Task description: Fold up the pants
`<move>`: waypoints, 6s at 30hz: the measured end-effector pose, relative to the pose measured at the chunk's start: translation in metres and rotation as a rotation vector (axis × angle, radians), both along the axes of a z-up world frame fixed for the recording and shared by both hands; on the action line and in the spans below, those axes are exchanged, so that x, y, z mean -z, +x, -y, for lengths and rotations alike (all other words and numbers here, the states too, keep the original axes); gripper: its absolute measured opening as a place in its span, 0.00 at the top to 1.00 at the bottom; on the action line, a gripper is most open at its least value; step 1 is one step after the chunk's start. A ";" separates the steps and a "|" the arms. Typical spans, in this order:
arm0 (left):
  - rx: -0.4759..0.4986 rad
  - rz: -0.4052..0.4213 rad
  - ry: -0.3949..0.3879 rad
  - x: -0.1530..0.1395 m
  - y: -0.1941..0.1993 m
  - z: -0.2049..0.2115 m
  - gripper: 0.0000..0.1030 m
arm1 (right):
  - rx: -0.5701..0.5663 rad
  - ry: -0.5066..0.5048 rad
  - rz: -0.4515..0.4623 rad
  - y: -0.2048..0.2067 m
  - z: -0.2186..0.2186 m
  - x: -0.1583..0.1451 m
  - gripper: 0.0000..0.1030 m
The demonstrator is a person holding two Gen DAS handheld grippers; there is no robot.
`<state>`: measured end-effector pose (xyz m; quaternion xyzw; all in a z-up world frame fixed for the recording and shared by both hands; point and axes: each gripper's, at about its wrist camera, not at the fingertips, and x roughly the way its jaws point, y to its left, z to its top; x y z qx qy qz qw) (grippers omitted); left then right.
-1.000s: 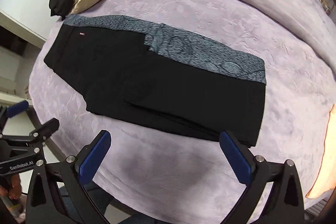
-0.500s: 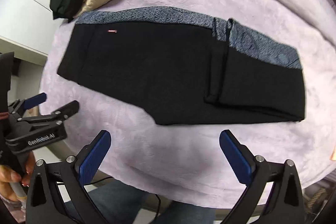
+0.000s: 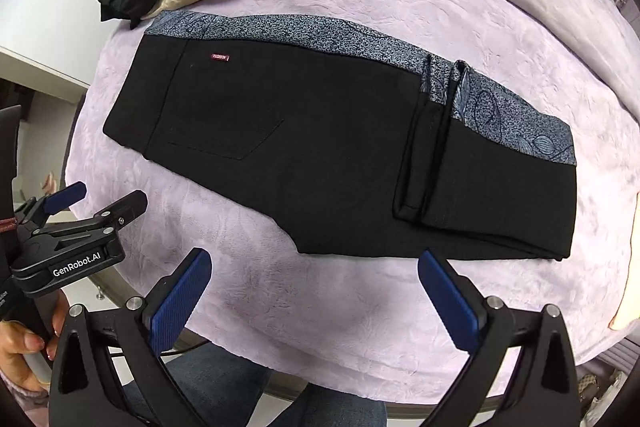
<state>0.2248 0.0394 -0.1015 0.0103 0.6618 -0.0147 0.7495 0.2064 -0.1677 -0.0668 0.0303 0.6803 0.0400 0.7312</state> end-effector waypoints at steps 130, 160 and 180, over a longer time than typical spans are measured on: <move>0.461 0.582 0.281 -0.052 -0.005 0.140 0.62 | -0.263 0.595 -0.164 0.171 -0.038 -0.062 0.82; 0.769 0.263 0.104 -0.004 -0.095 0.396 0.43 | 0.347 0.774 0.035 -0.037 0.355 0.080 0.80; 0.213 0.141 0.043 0.015 0.053 0.259 0.09 | 0.262 0.274 0.183 0.038 0.281 0.010 0.45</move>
